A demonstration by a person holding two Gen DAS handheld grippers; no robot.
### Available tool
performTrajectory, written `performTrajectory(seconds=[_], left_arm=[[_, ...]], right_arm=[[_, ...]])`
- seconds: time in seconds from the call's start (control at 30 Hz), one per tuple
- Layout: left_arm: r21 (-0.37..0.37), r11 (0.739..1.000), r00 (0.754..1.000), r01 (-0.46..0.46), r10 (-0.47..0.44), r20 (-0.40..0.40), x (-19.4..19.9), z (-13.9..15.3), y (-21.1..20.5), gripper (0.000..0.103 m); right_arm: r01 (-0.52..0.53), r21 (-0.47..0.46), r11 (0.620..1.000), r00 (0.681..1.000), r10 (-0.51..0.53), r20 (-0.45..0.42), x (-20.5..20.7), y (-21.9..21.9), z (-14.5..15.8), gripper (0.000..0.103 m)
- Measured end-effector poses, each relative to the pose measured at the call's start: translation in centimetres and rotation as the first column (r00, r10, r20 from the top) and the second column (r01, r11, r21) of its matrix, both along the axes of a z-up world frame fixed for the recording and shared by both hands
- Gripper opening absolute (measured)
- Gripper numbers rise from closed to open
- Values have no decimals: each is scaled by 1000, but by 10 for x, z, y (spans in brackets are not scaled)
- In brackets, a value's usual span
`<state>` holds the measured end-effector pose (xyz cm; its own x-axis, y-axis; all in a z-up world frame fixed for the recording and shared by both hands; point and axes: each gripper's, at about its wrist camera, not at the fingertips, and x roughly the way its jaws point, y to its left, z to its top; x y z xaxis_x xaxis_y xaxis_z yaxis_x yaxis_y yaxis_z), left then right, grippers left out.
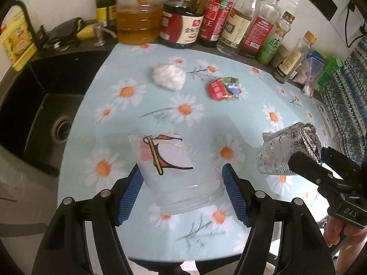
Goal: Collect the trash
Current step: 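Carry both cups down over the black bin and open both tools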
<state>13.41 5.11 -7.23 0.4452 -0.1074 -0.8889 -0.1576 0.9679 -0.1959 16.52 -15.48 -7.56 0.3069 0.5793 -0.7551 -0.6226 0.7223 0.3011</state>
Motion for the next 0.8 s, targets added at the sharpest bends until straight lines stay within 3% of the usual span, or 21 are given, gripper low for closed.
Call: performTrajectory(seconds=[0.5, 0.8], left_arm=[[-17, 1000, 1000, -18, 18, 8, -92, -4, 40, 68], [-36, 999, 1000, -12, 11, -21, -145, -20, 55, 68]], right_arm=[[-34, 9, 999, 999, 34, 4, -94, 39, 2, 59], [-50, -6, 999, 998, 50, -38, -149, 62, -16, 59]])
